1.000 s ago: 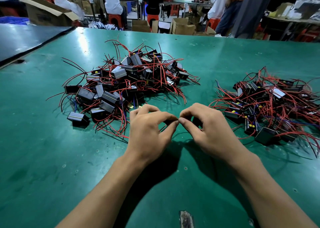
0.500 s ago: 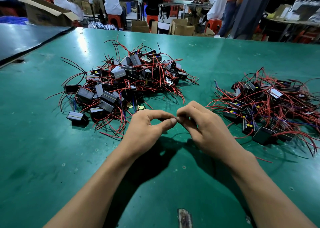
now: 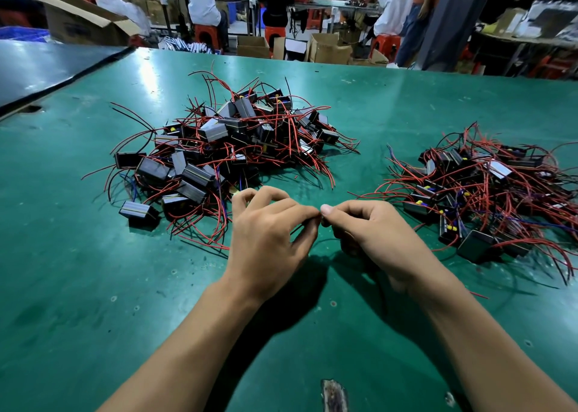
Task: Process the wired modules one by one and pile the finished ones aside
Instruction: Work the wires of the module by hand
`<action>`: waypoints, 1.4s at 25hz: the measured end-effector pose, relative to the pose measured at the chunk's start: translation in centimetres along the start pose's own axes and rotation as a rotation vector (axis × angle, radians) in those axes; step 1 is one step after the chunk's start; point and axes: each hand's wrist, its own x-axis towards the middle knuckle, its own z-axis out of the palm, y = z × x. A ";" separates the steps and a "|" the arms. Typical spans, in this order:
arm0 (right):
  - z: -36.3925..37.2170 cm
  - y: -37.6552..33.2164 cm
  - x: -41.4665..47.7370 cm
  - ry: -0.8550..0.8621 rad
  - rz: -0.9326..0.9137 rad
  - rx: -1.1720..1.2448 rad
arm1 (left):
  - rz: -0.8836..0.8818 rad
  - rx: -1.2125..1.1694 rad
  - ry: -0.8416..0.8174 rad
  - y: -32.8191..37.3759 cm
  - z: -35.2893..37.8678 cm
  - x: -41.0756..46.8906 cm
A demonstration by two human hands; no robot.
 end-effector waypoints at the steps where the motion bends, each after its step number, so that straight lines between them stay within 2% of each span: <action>1: 0.0 0.0 0.0 -0.022 0.024 0.039 | 0.025 0.022 0.019 0.0 0.0 0.0; 7: -0.4 -0.2 0.2 -0.094 0.207 0.235 | 0.090 0.096 0.054 0.2 0.2 0.0; 13: -0.3 0.2 0.3 -0.071 0.195 0.253 | 0.067 0.051 -0.003 0.0 0.2 -0.1; 15: -0.2 0.2 0.2 -0.055 0.085 0.056 | 0.042 0.029 -0.053 -0.1 0.1 -0.1; 18: -0.3 0.3 -0.2 0.033 -0.300 -0.536 | -0.016 -0.046 -0.123 -0.4 -0.1 0.0; 19: -0.2 0.3 -0.3 0.025 -0.430 -0.663 | -0.034 -0.076 -0.146 -0.5 -0.2 0.0; 21: -0.4 0.6 -0.3 -0.031 -0.572 -0.816 | -0.050 -0.106 -0.174 -0.7 -0.2 0.1; 23: -0.6 0.9 0.0 -0.031 -0.611 -0.857 | -0.066 -0.130 -0.185 -0.8 -0.1 0.1; 27: -1.1 1.3 0.4 0.057 -0.581 -0.687 | -0.110 -0.240 -0.113 -0.9 0.0 0.4; 30: -1.4 1.6 0.6 0.147 -0.533 -0.643 | -0.257 -0.256 -0.030 -1.5 -0.3 0.6; 35: -1.0 1.8 0.7 0.012 -0.465 -0.740 | -0.477 -0.283 -0.070 -2.3 -0.3 0.3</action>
